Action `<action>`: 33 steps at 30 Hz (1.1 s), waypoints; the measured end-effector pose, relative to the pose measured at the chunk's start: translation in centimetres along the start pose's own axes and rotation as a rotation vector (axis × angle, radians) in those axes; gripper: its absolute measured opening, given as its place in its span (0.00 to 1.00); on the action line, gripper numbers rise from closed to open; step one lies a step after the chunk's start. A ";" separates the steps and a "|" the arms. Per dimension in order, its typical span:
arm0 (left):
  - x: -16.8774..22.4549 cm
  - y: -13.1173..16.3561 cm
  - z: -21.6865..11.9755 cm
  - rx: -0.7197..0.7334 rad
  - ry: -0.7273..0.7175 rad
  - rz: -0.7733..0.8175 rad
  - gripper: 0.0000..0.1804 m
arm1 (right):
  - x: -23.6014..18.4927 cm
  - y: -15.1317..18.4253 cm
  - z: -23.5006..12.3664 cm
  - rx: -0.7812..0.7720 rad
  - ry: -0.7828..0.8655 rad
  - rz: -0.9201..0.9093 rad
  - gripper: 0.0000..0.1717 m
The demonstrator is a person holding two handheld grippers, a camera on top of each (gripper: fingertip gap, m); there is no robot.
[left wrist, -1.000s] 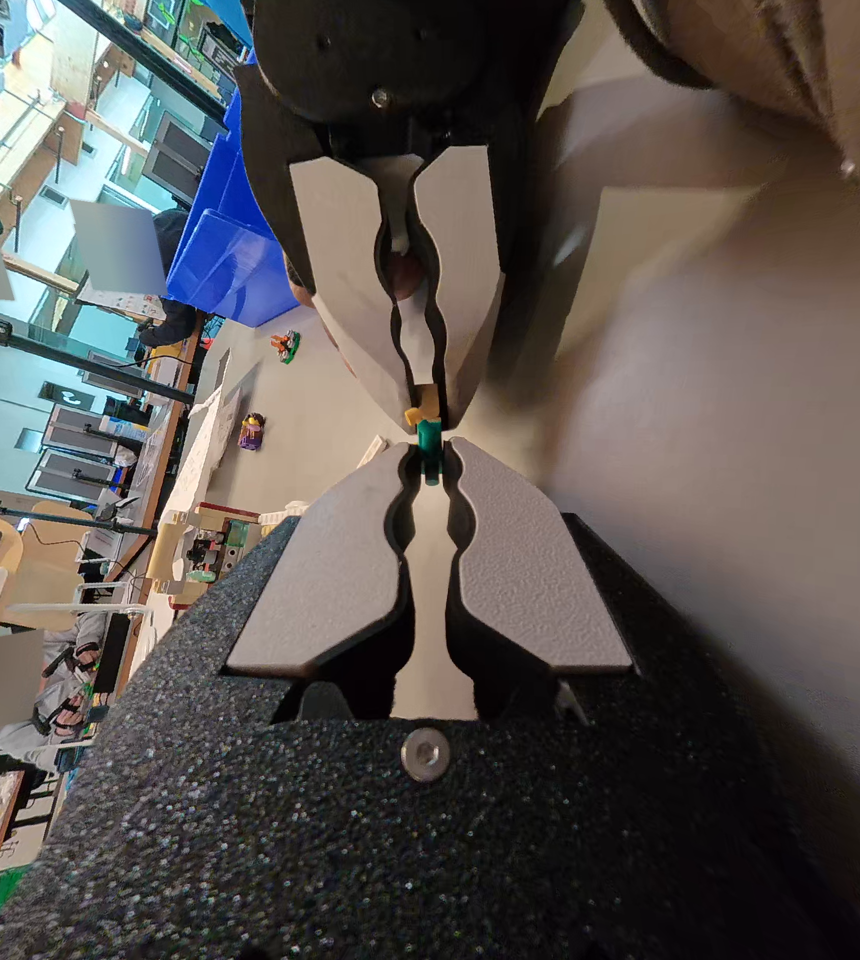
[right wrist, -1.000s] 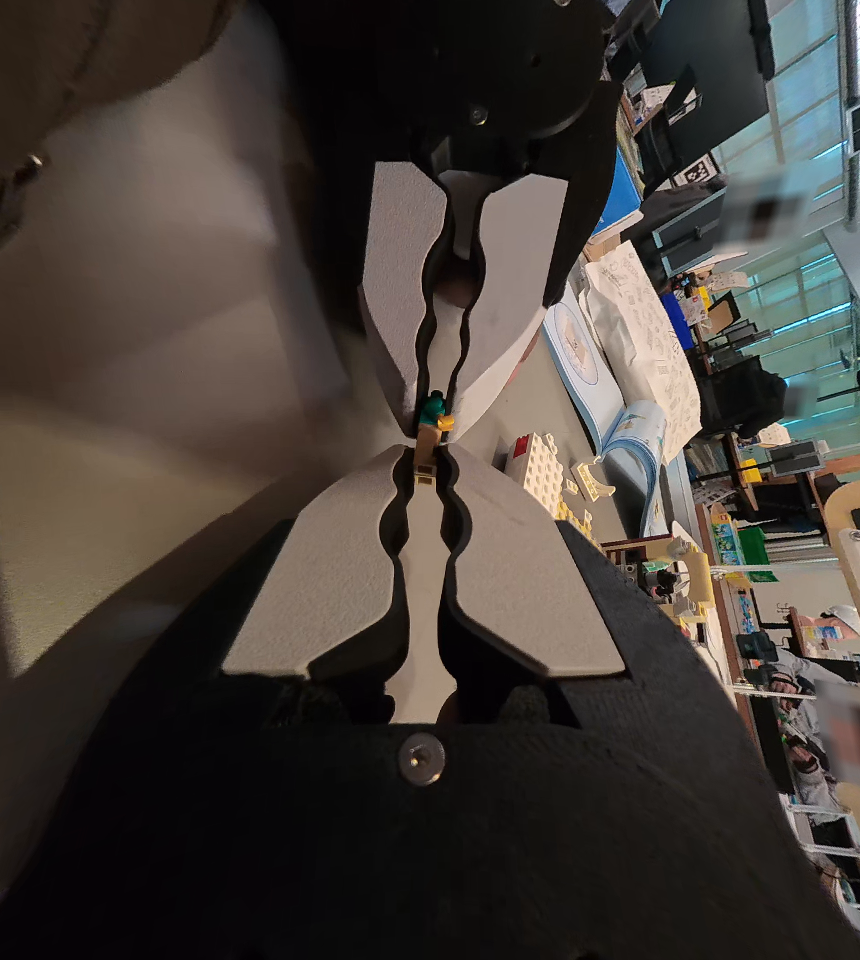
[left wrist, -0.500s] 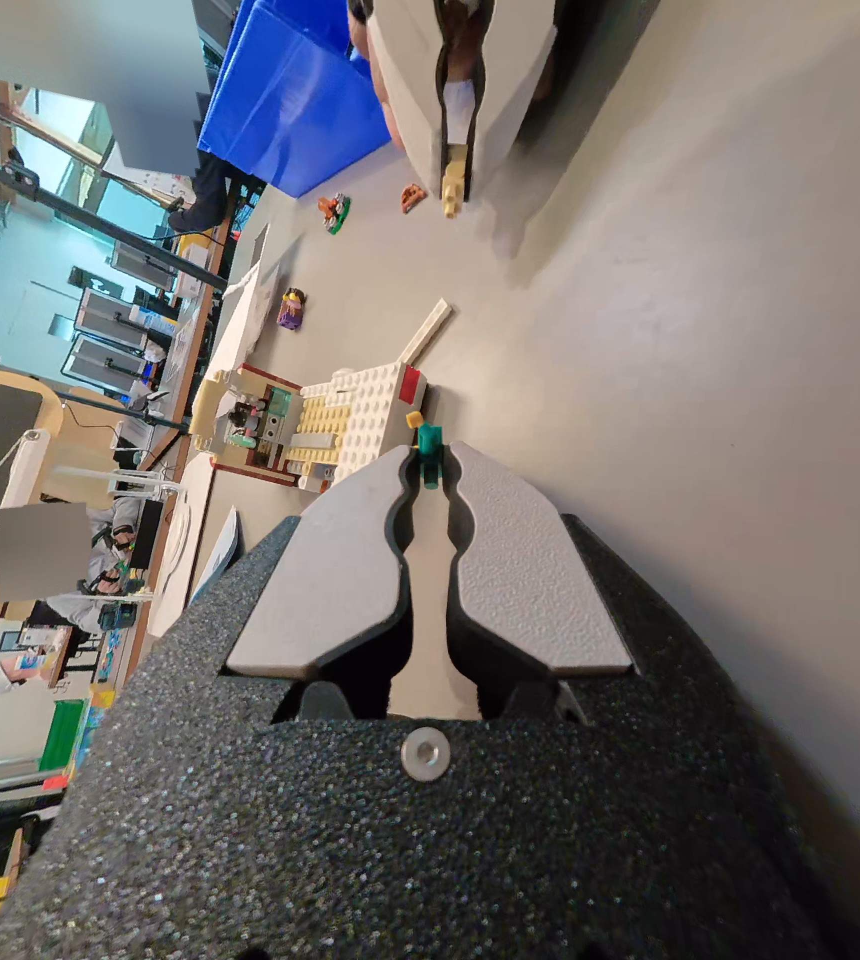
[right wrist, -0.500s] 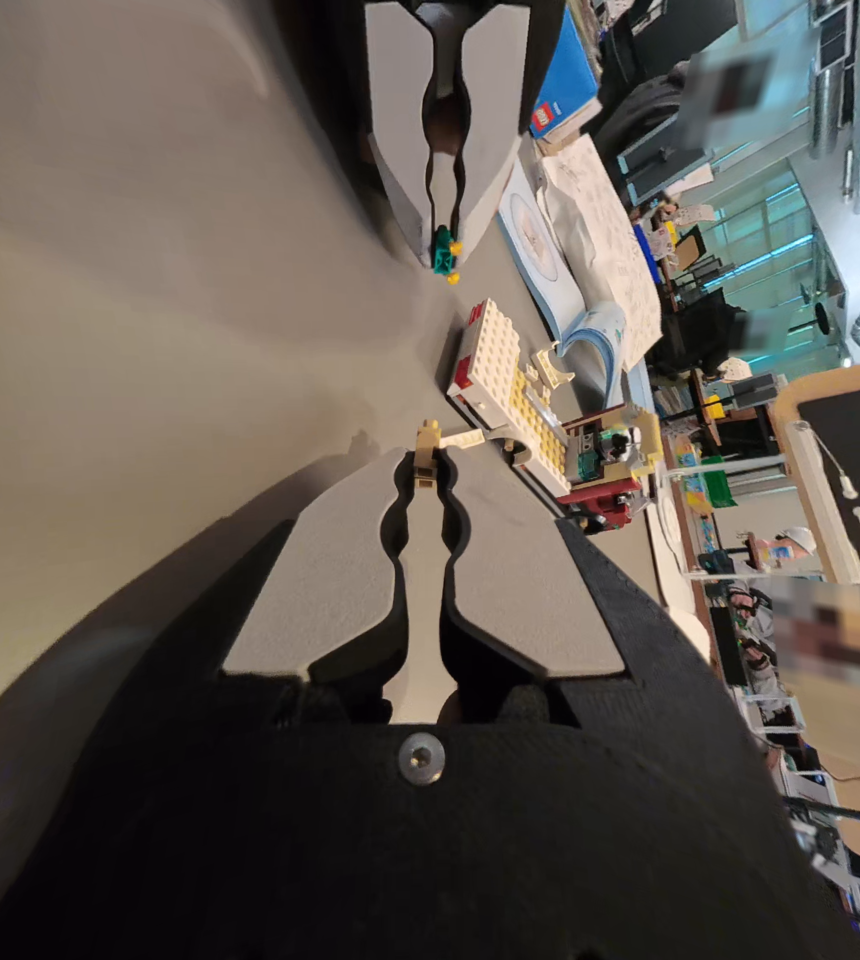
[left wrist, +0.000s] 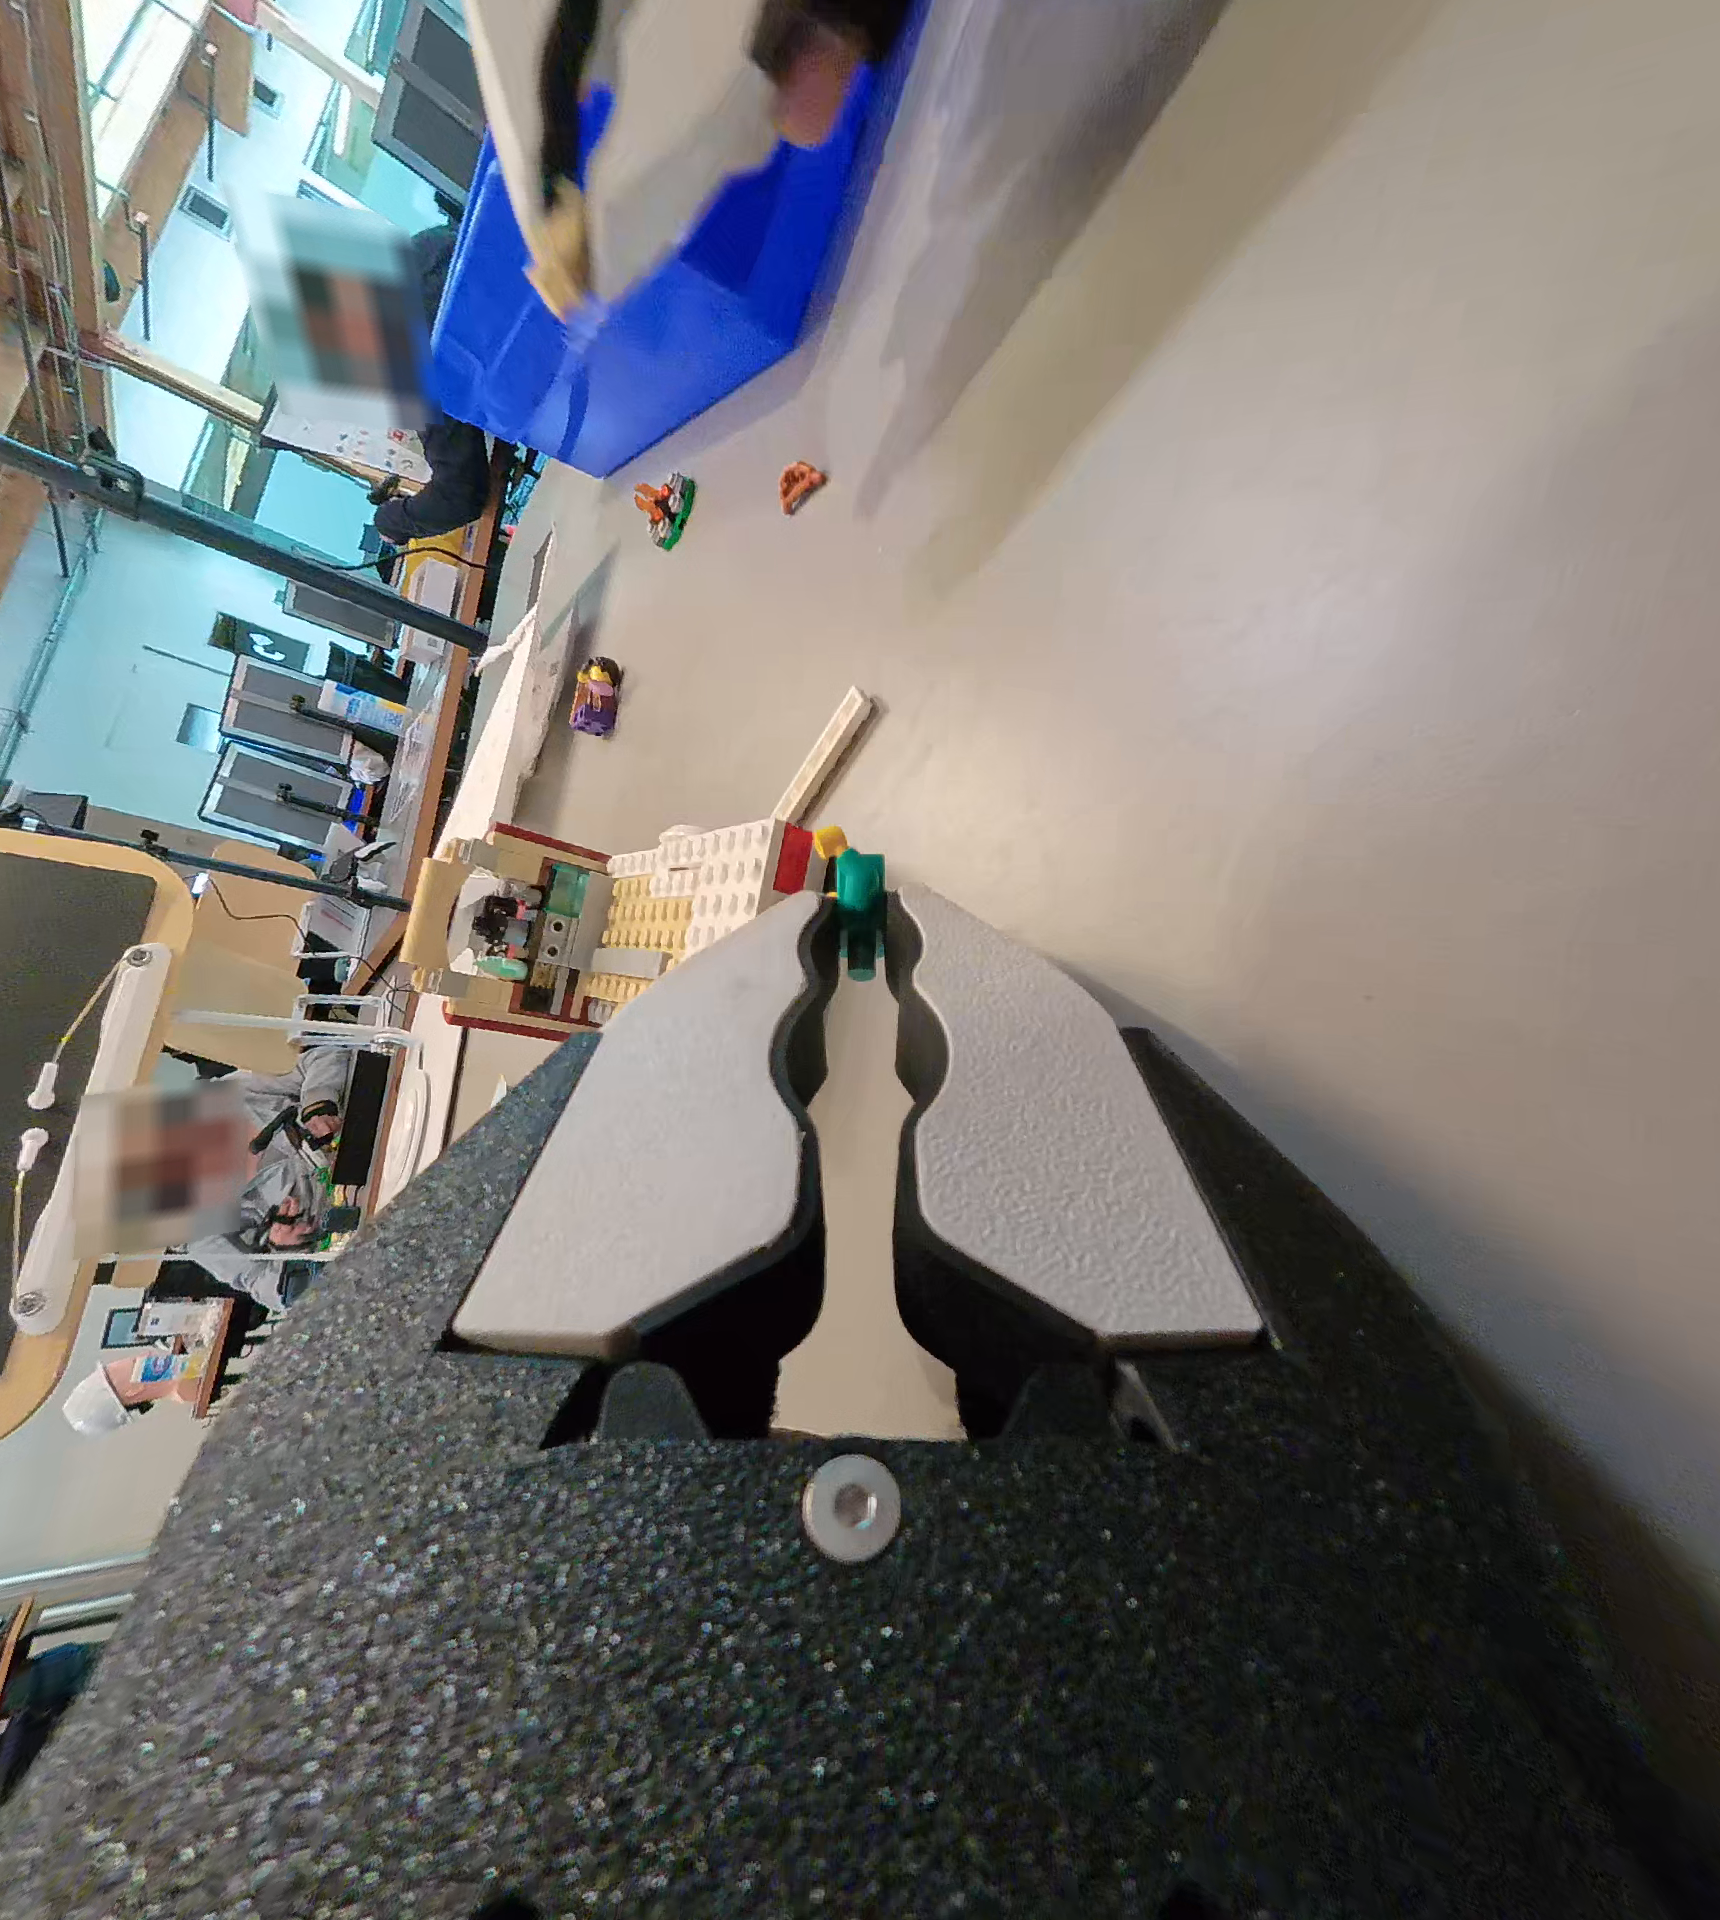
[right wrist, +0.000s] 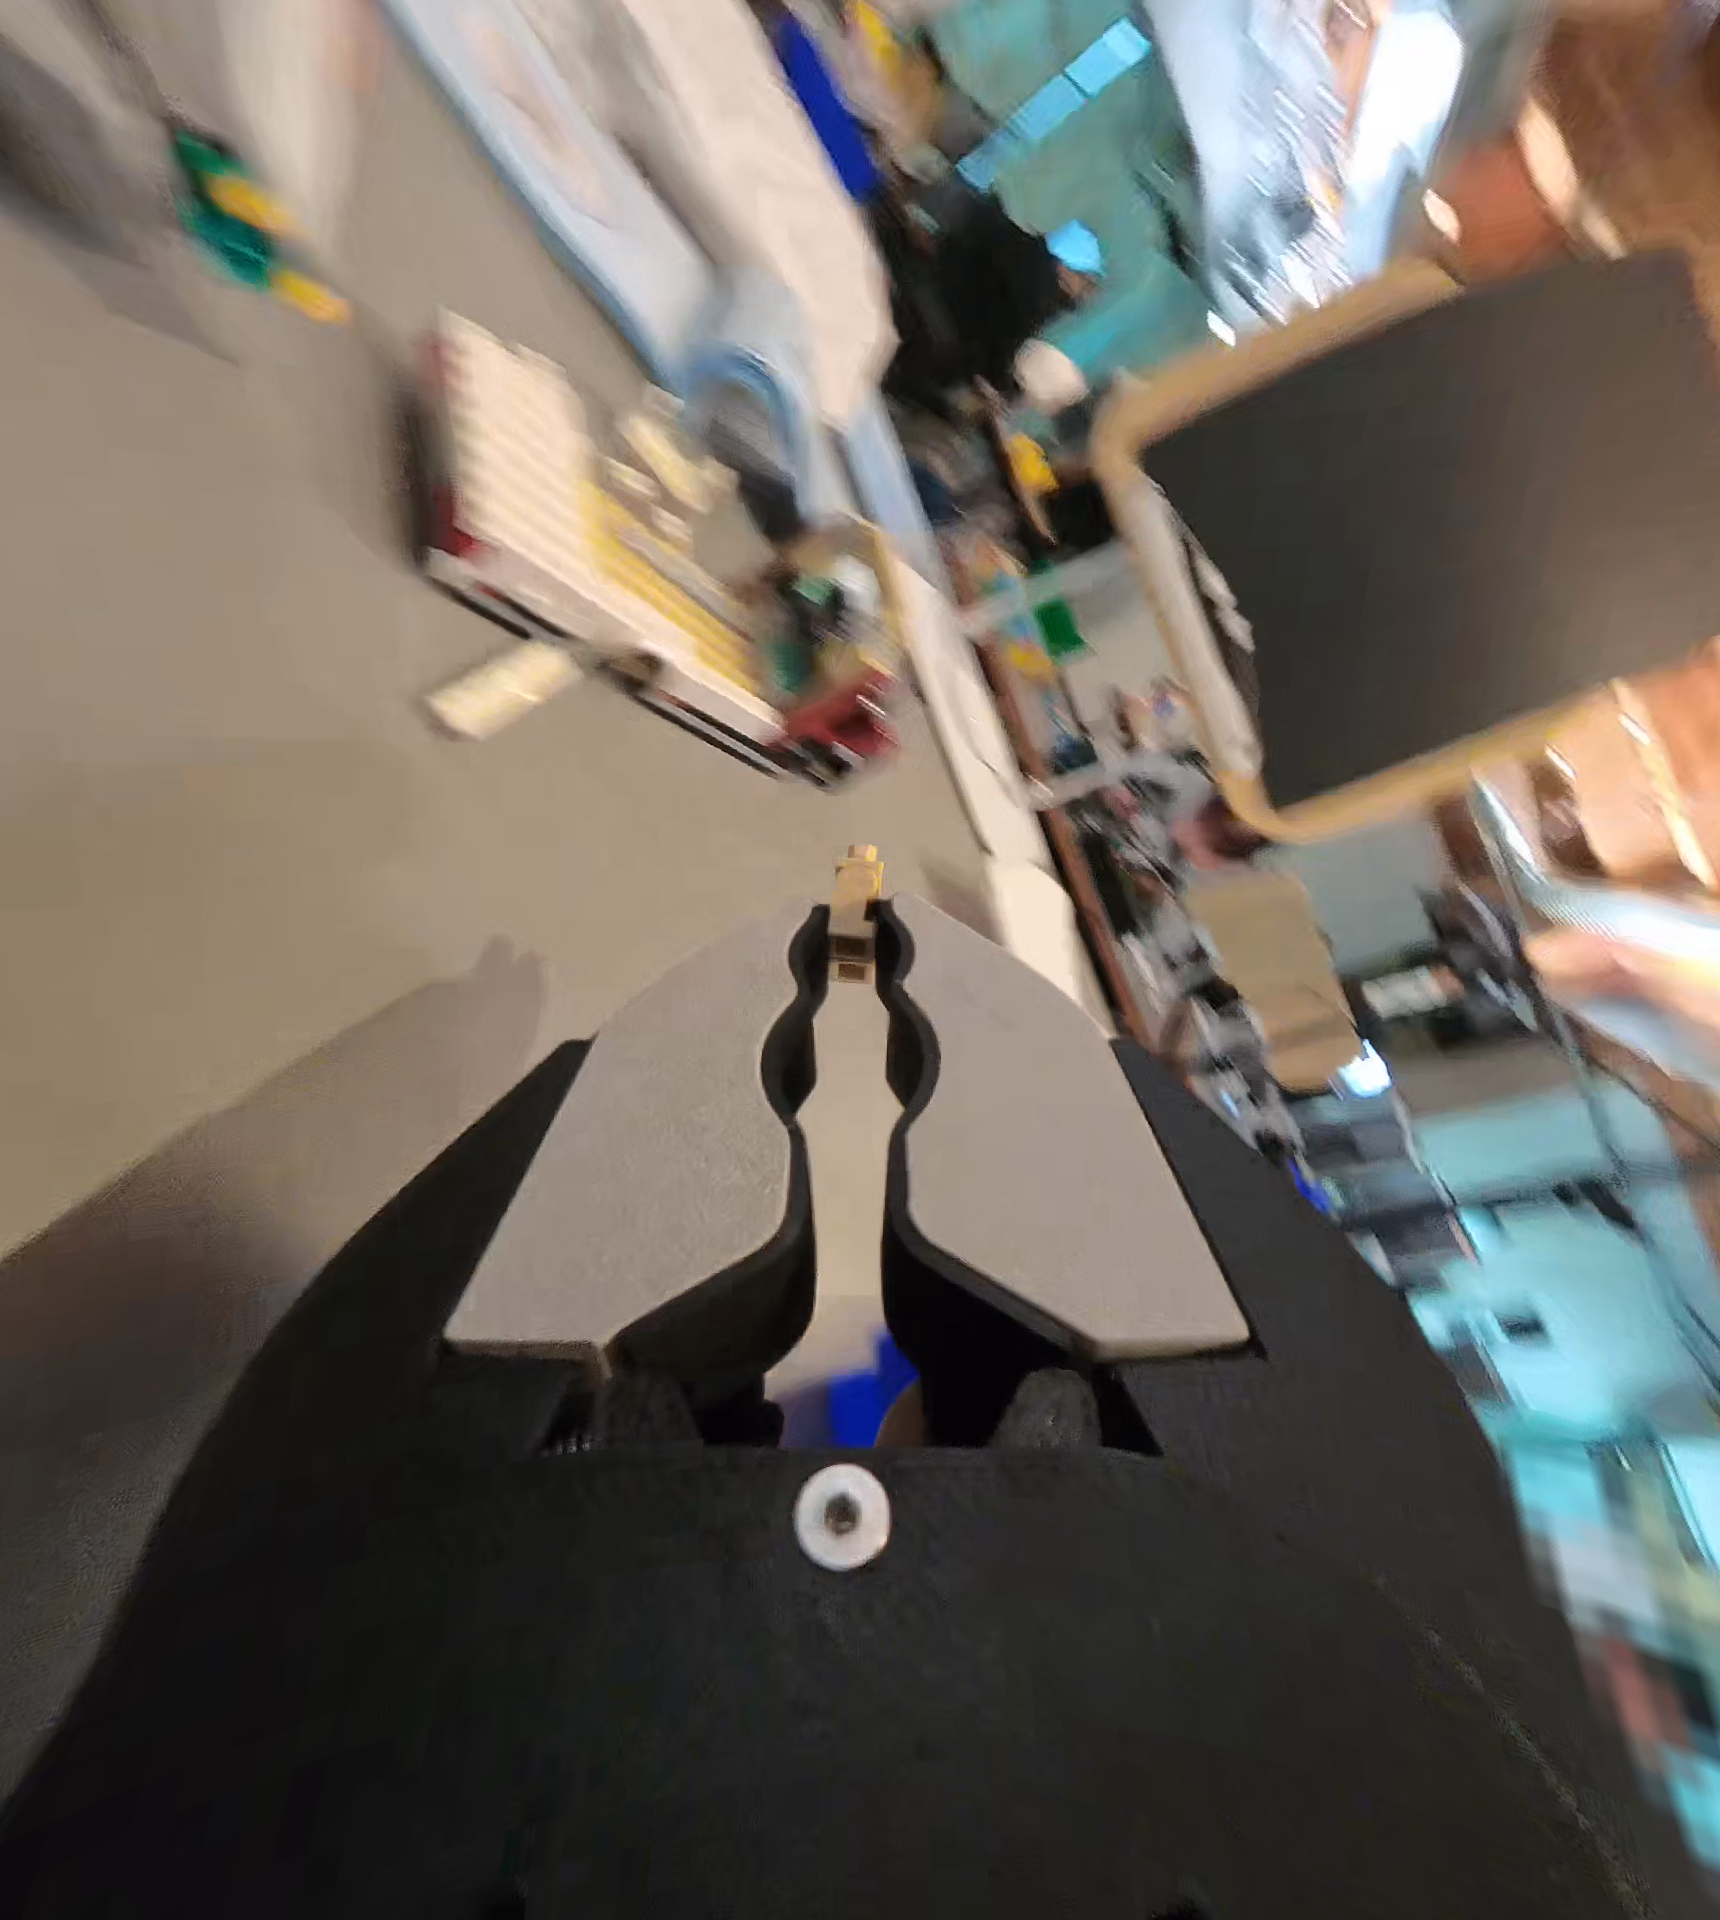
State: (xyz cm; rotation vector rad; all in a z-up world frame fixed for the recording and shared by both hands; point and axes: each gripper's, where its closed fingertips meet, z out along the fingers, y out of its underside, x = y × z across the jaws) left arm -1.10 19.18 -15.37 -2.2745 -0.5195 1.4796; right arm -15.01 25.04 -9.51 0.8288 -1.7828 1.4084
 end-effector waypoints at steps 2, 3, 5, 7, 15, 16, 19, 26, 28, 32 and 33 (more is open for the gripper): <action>0.1 -0.3 -0.1 0.006 0.000 0.000 0.04 | 4.4 2.8 -1.5 -0.113 0.162 0.060 0.05; 0.1 -0.4 -0.1 0.009 0.001 0.001 0.04 | 6.6 4.5 -2.4 -0.187 0.244 0.087 0.05; 0.3 -0.7 -0.1 0.018 0.007 0.000 0.04 | 9.8 8.6 -4.0 -0.369 0.353 0.149 0.05; 0.4 -1.0 0.0 0.025 0.012 0.002 0.04 | 10.8 11.9 -4.8 -0.514 0.377 0.232 0.07; 0.5 -1.4 0.1 0.019 0.001 0.014 0.05 | 6.5 7.5 -3.3 -0.345 0.234 0.215 0.14; 0.6 -1.6 0.2 0.023 0.002 0.014 0.05 | 5.1 6.0 -2.7 -0.284 0.179 0.205 0.13; 0.8 -1.9 0.5 0.030 0.010 0.025 0.05 | 1.1 1.5 -1.1 -0.119 0.040 0.161 0.12; 0.8 -2.3 0.6 0.038 0.002 0.039 0.05 | -7.6 -8.3 0.4 0.219 -0.289 0.070 0.12; 0.7 -2.5 0.5 0.046 -0.001 0.033 0.05 | -9.0 -9.6 0.5 0.254 -0.347 0.064 0.12; 0.7 -2.7 0.5 0.056 0.001 0.028 0.05 | -10.9 -10.8 0.8 0.278 -0.414 0.037 0.12; 0.7 -2.8 0.5 0.060 0.002 0.026 0.05 | -11.2 -10.9 0.9 0.274 -0.423 0.029 0.12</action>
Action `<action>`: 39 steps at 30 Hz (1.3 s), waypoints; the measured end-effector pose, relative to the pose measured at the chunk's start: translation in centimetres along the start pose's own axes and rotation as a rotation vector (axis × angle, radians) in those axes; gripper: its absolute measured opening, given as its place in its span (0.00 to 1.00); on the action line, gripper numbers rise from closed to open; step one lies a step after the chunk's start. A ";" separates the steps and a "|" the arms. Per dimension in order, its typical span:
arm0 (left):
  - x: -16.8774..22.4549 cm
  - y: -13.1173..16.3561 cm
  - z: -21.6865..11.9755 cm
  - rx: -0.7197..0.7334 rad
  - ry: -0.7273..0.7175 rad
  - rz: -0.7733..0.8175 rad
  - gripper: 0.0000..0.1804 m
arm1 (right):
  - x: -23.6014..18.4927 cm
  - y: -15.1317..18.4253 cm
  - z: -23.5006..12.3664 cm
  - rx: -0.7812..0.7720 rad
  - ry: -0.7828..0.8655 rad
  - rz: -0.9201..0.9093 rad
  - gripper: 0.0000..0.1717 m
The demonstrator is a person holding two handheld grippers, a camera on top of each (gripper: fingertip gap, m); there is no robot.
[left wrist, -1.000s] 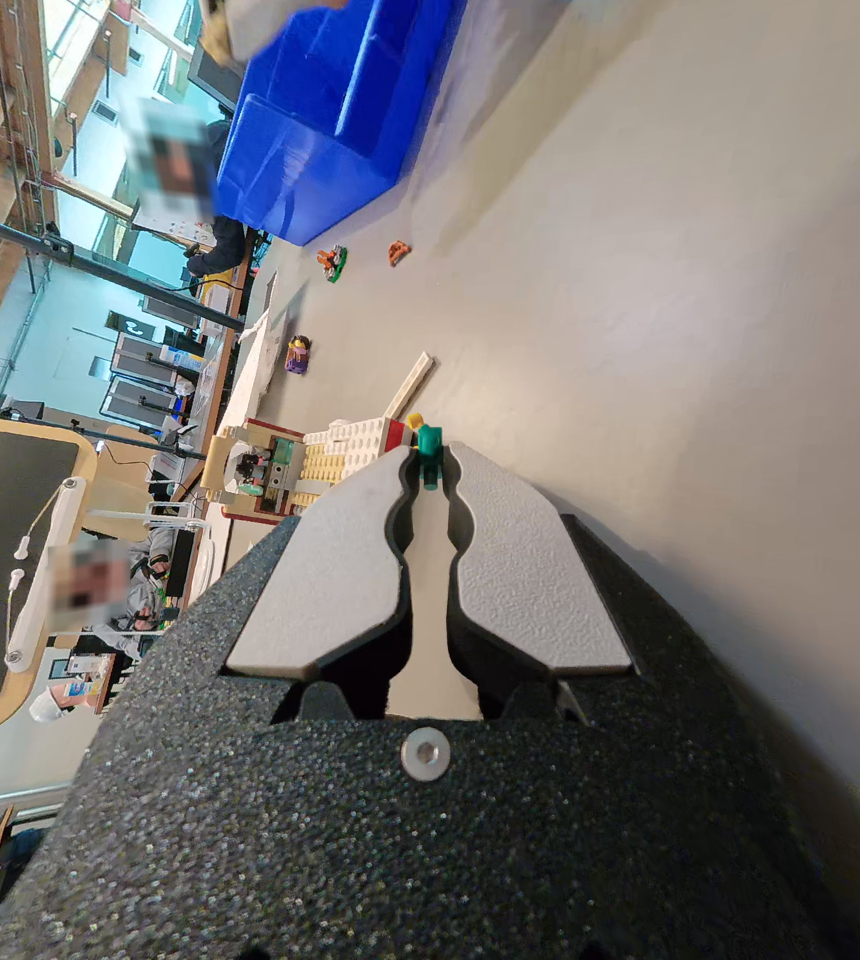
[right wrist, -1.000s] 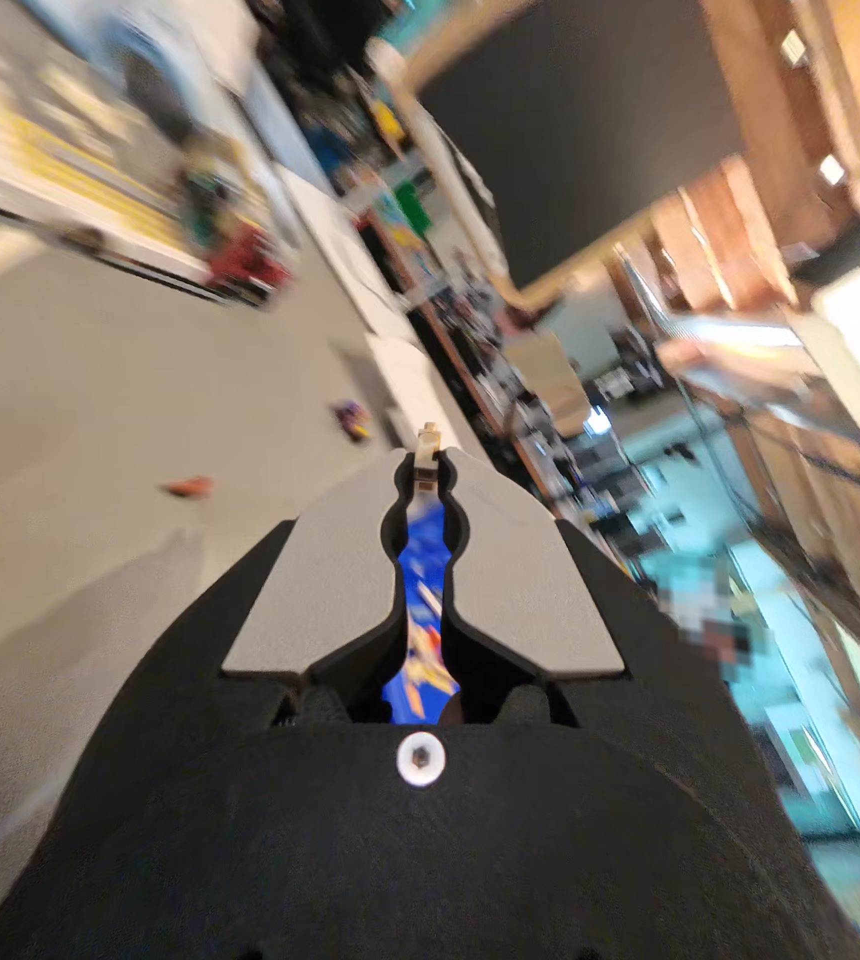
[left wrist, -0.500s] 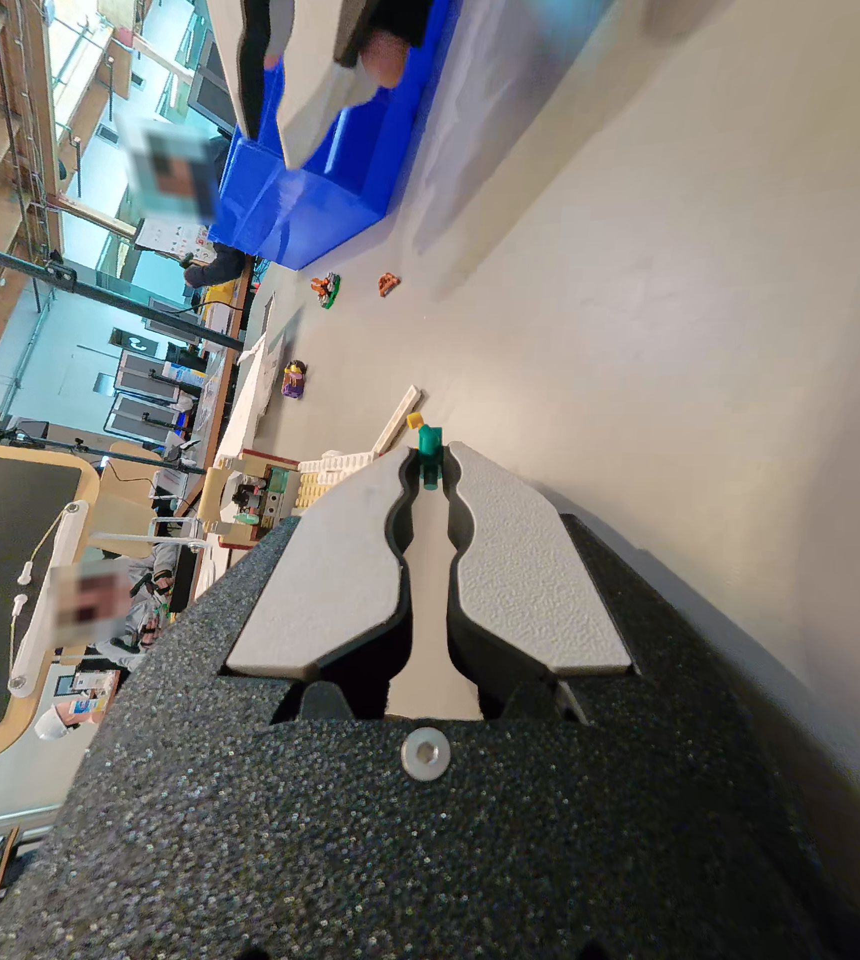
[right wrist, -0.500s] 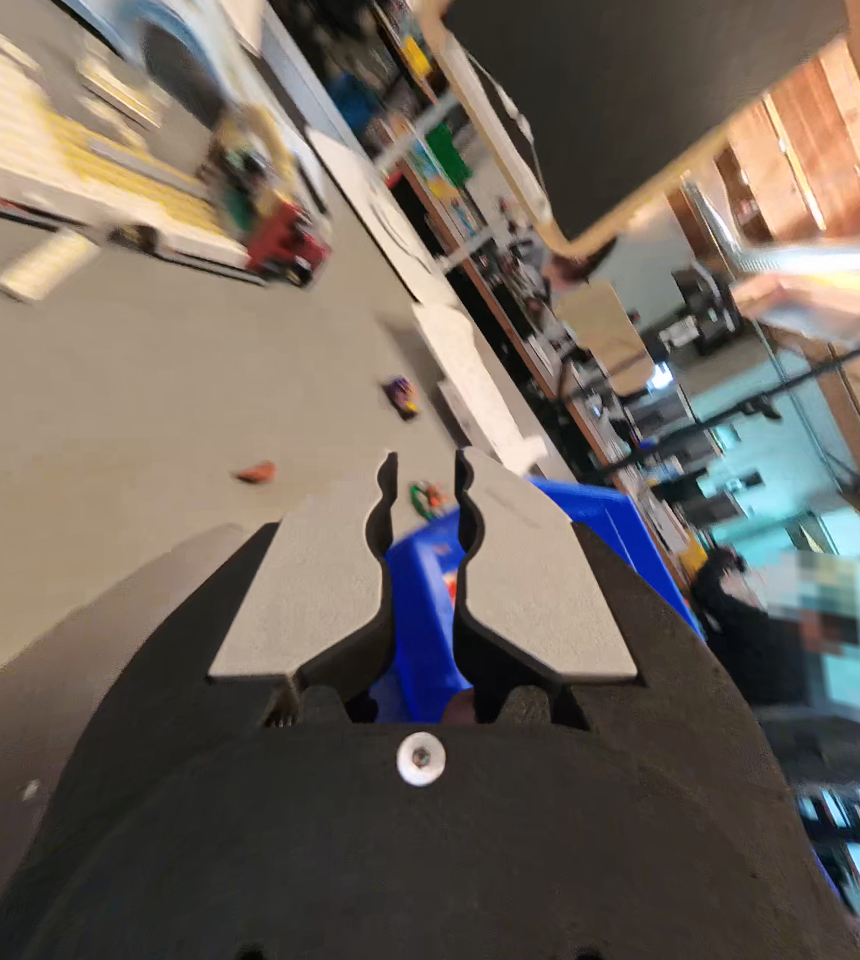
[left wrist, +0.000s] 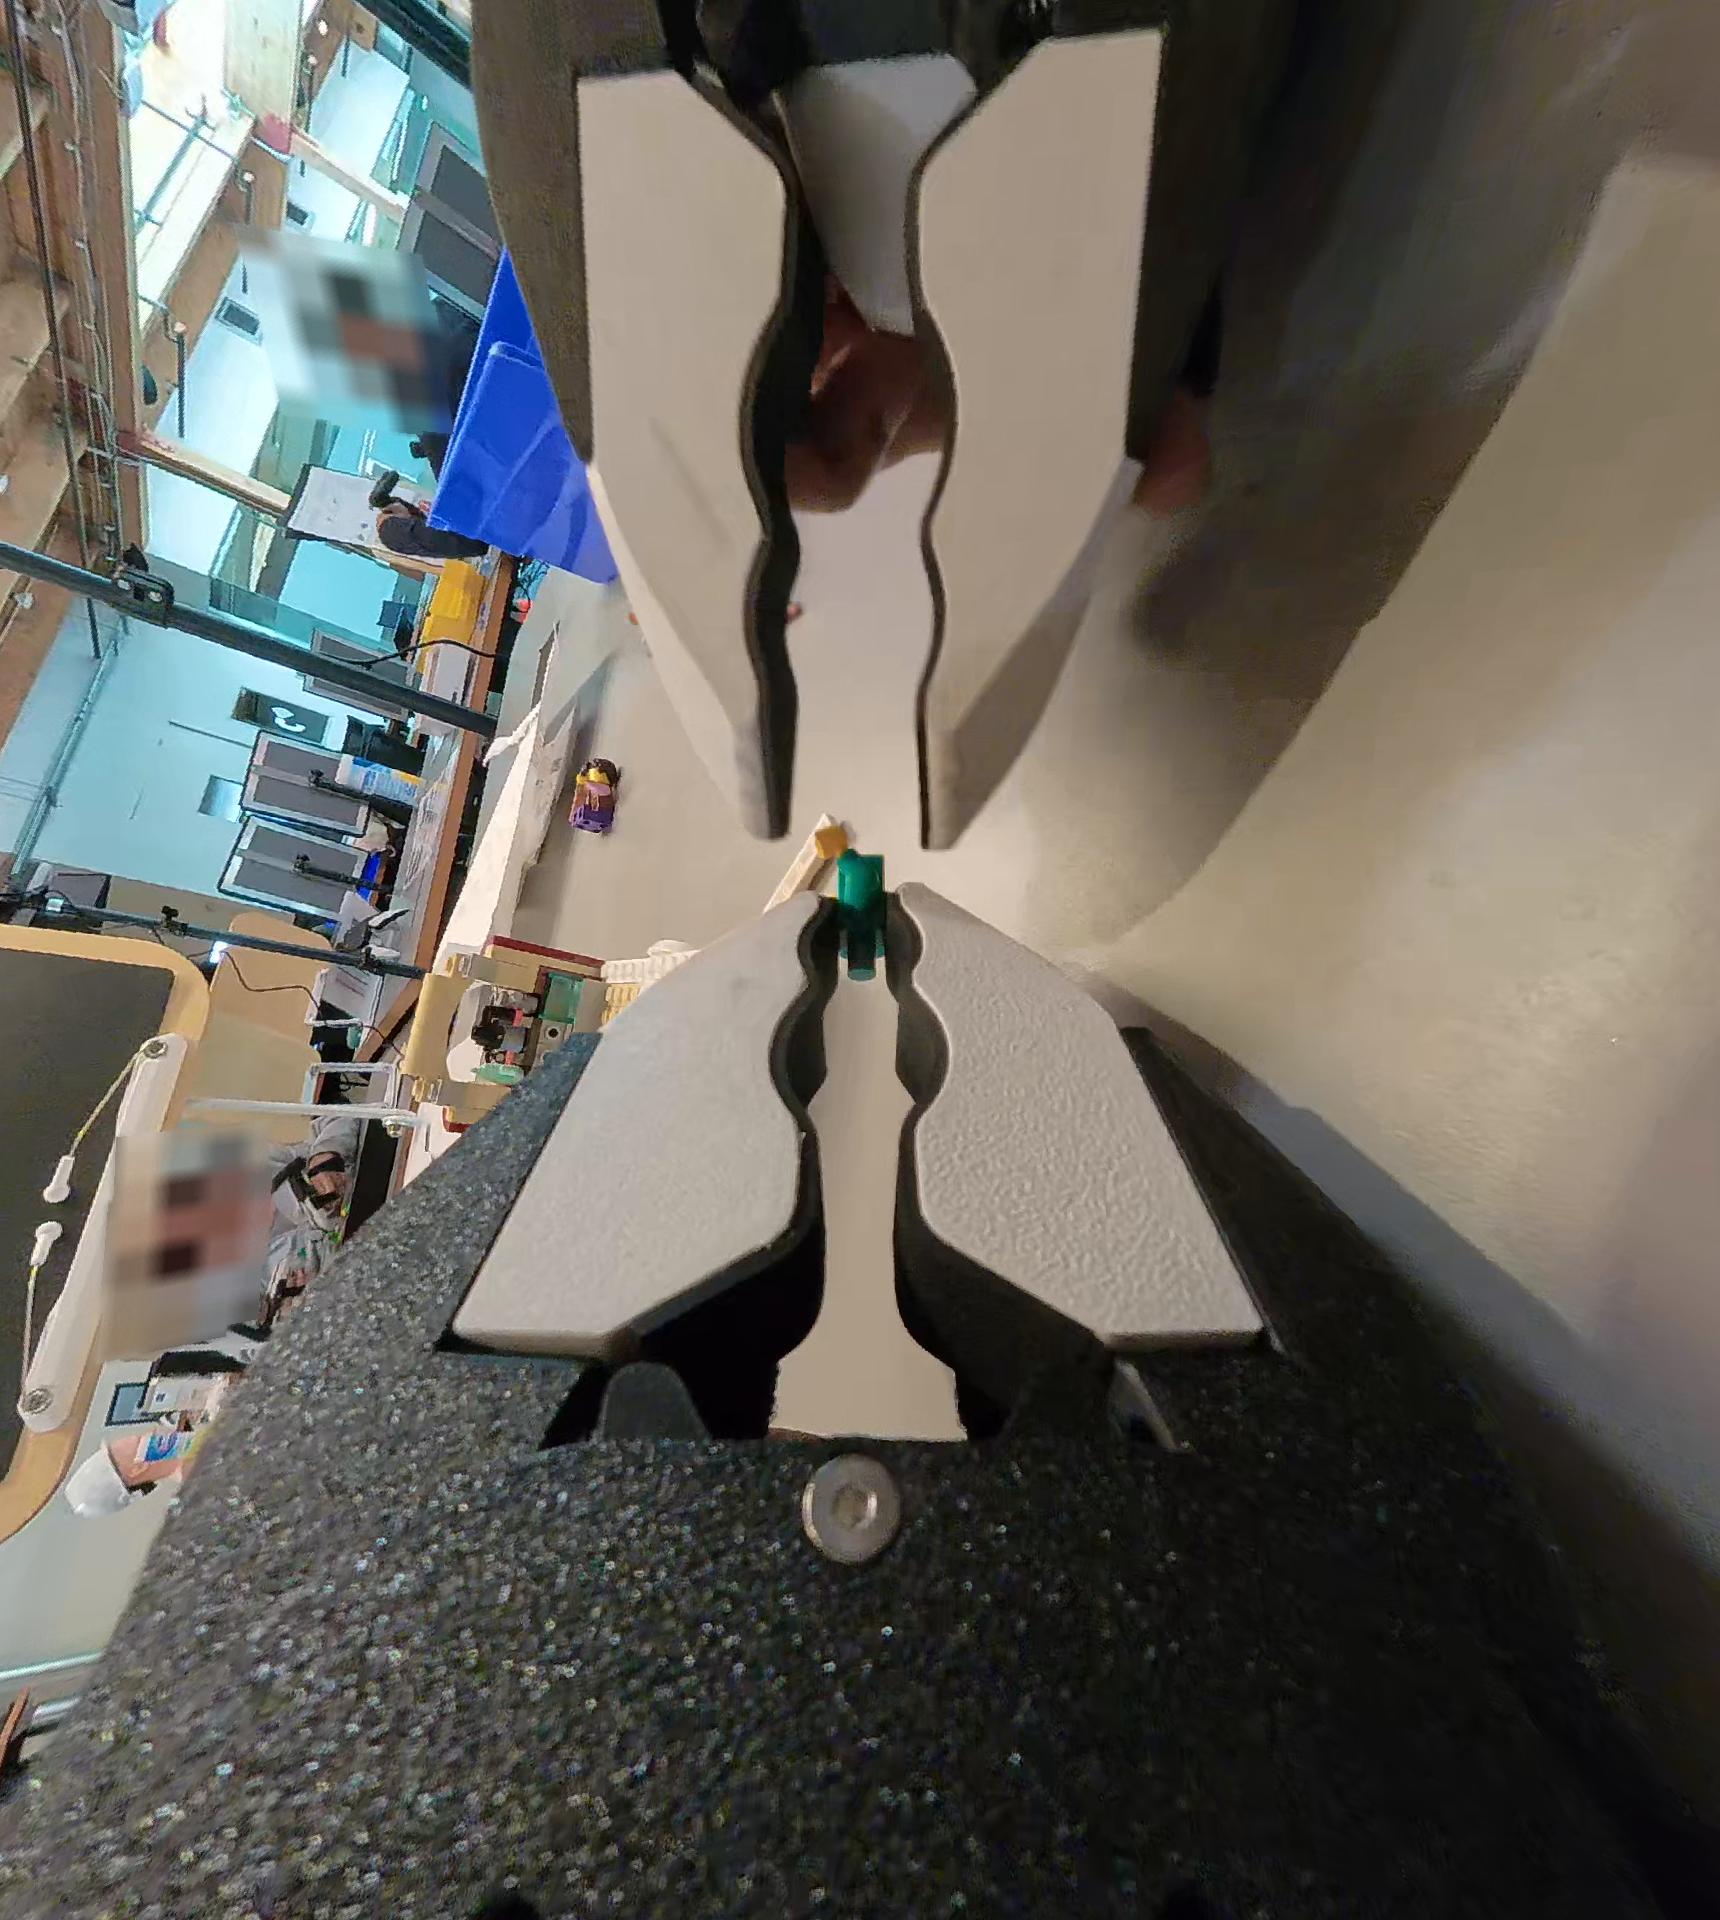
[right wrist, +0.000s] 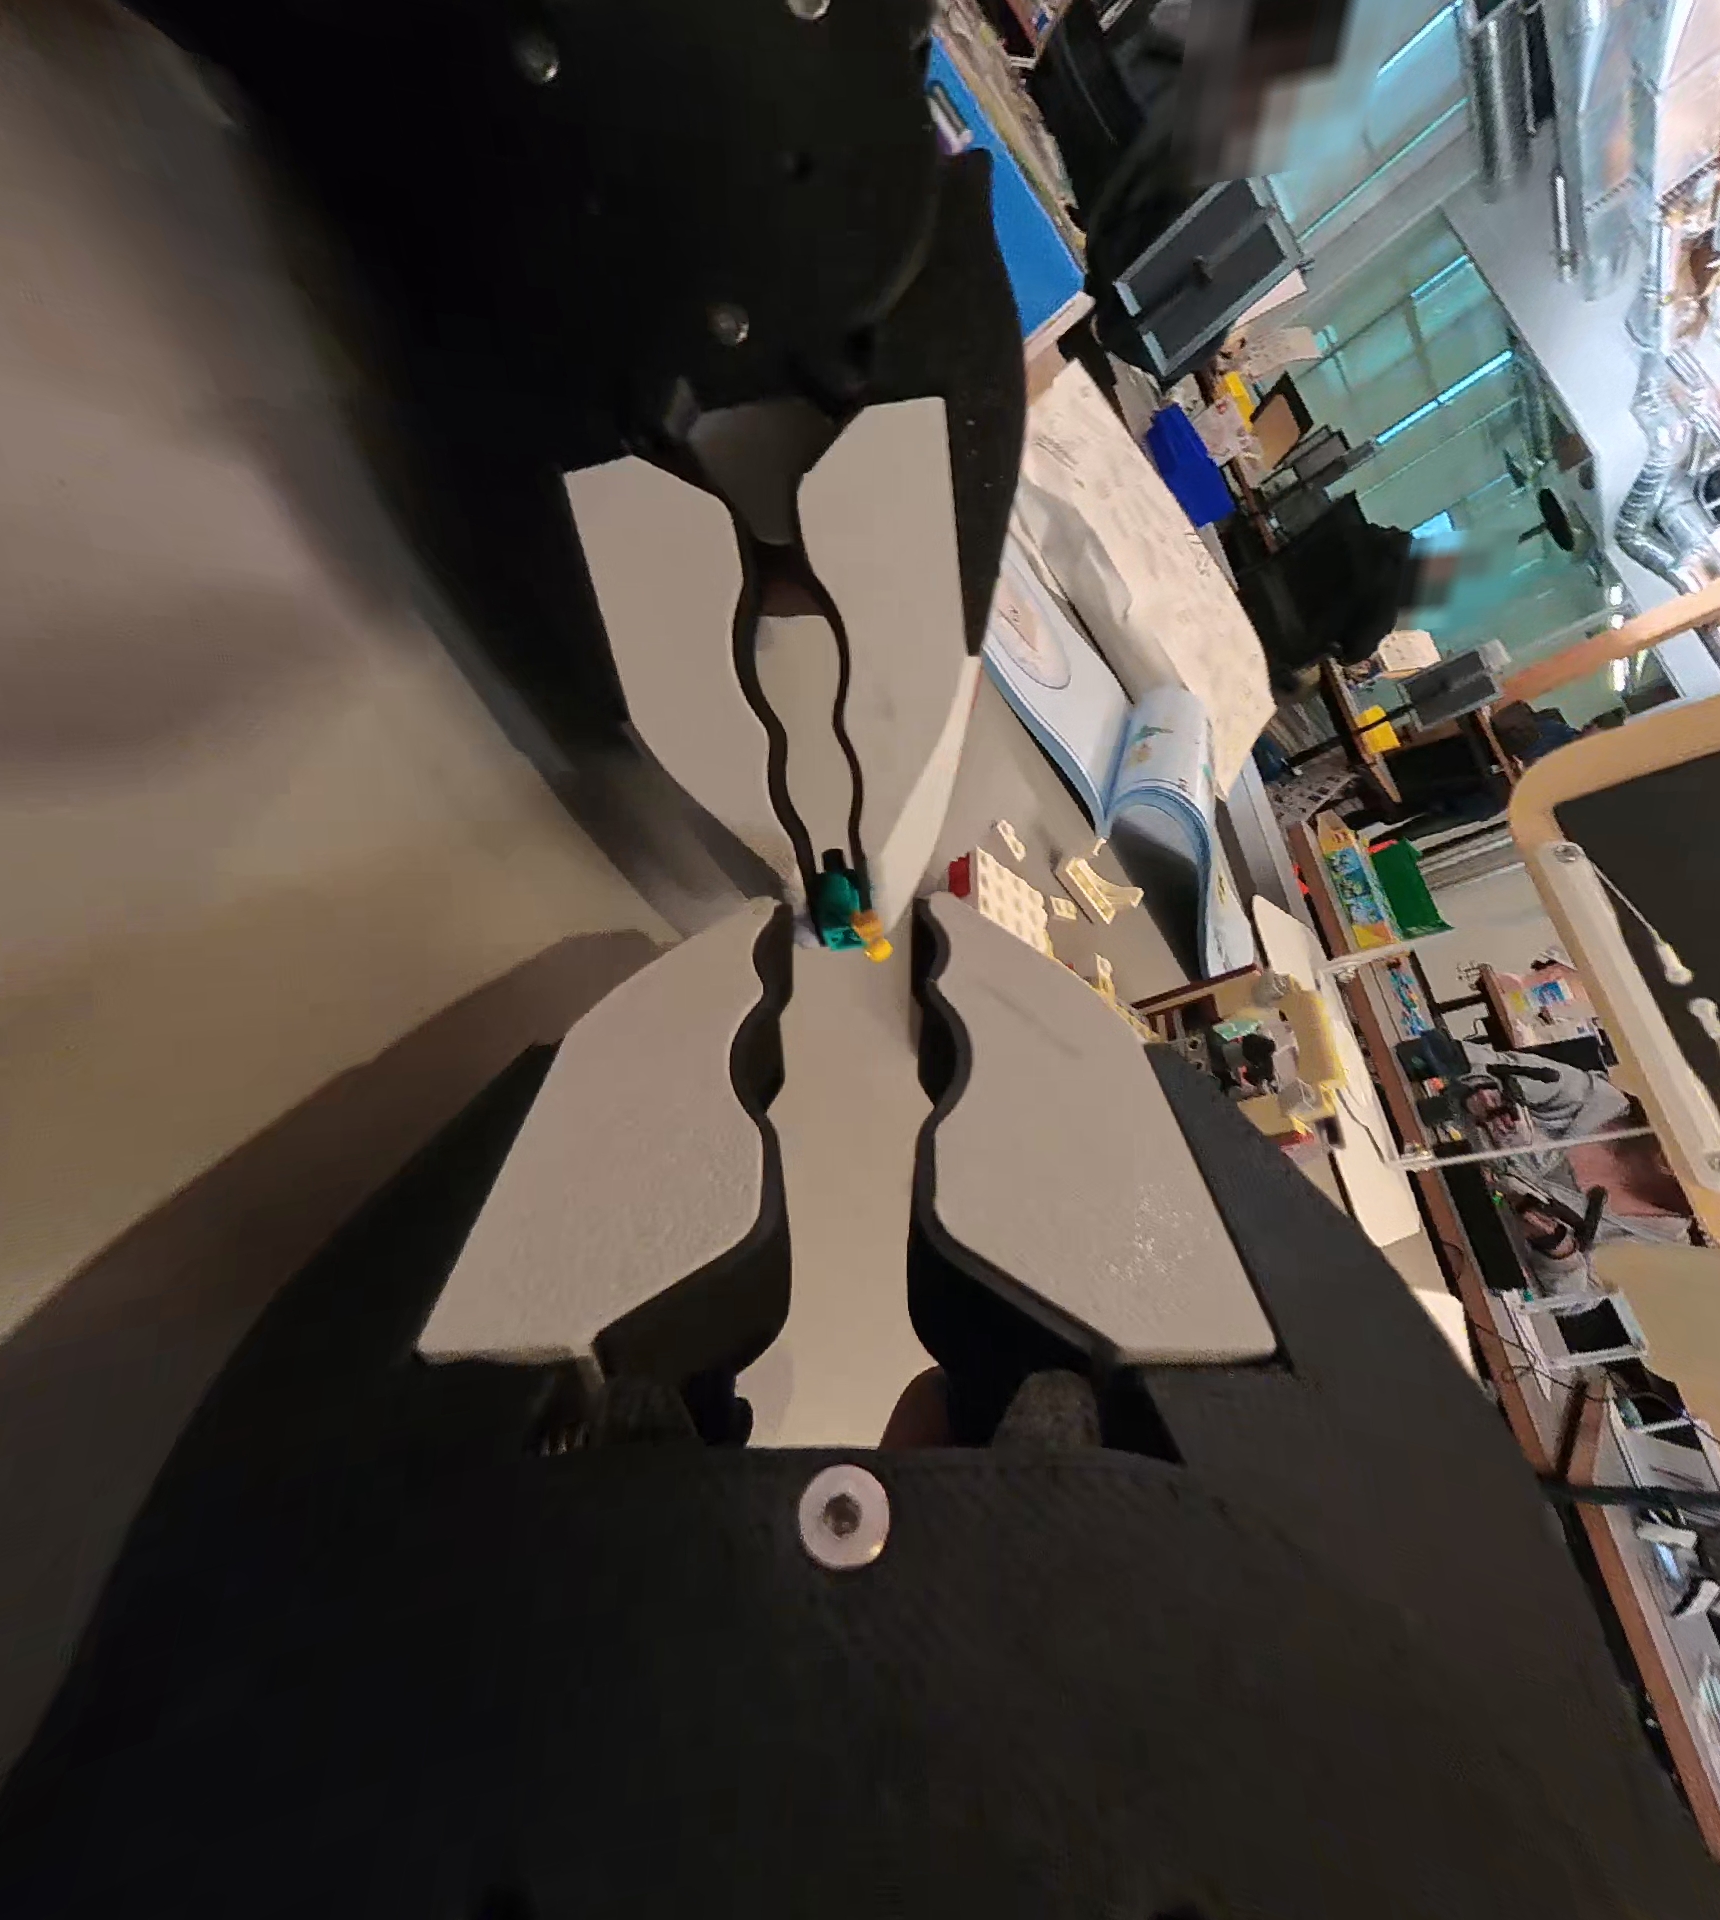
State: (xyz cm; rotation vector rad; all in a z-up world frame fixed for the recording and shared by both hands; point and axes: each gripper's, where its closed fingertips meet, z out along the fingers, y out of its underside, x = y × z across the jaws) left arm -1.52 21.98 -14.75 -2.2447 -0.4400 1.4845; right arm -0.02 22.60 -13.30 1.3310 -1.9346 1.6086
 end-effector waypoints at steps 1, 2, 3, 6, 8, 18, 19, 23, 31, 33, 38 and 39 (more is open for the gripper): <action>0.0 -0.1 0.0 0.006 0.001 -0.003 0.04 | -0.2 0.1 0.2 -0.011 -0.003 -0.010 0.12; 0.0 -0.3 -0.1 0.013 0.003 -0.007 0.04 | -0.2 0.2 0.4 -0.022 -0.002 -0.019 0.12; 0.0 -0.3 -0.1 0.016 0.006 -0.009 0.04 | -0.3 0.3 0.5 -0.027 -0.003 -0.026 0.12; 0.1 -0.2 -0.1 0.010 0.008 -0.007 0.05 | -0.4 0.3 0.7 -0.032 -0.005 -0.031 0.11; 0.1 -0.2 -0.1 0.010 0.010 -0.004 0.05 | -0.4 0.4 0.7 -0.035 -0.006 -0.036 0.11; 0.3 -0.5 -0.3 0.047 0.004 0.017 0.05 | -0.5 0.6 0.3 -0.037 -0.017 -0.033 0.04; 0.2 -0.5 -0.3 0.050 -0.003 0.014 0.05 | -0.4 0.7 0.2 -0.041 -0.013 -0.029 0.04; -0.7 -0.9 -0.8 0.085 -0.040 -0.028 0.08 | 0.4 1.6 -0.3 -0.073 0.025 -0.013 0.04; -1.4 0.3 -0.8 0.037 -0.074 -0.066 0.09 | 8.5 7.8 -6.7 -0.311 0.384 0.020 0.04; -1.3 0.4 -0.6 0.025 -0.067 -0.059 0.09 | 11.7 10.1 -10.2 -0.400 0.534 0.042 0.04; -1.1 0.6 -0.5 0.013 -0.064 -0.055 0.09 | 16.2 16.8 -17.7 -0.661 0.773 0.216 0.05; -1.1 0.6 -0.5 0.010 -0.063 -0.056 0.09 | 16.3 17.5 -18.2 -0.682 0.781 0.243 0.07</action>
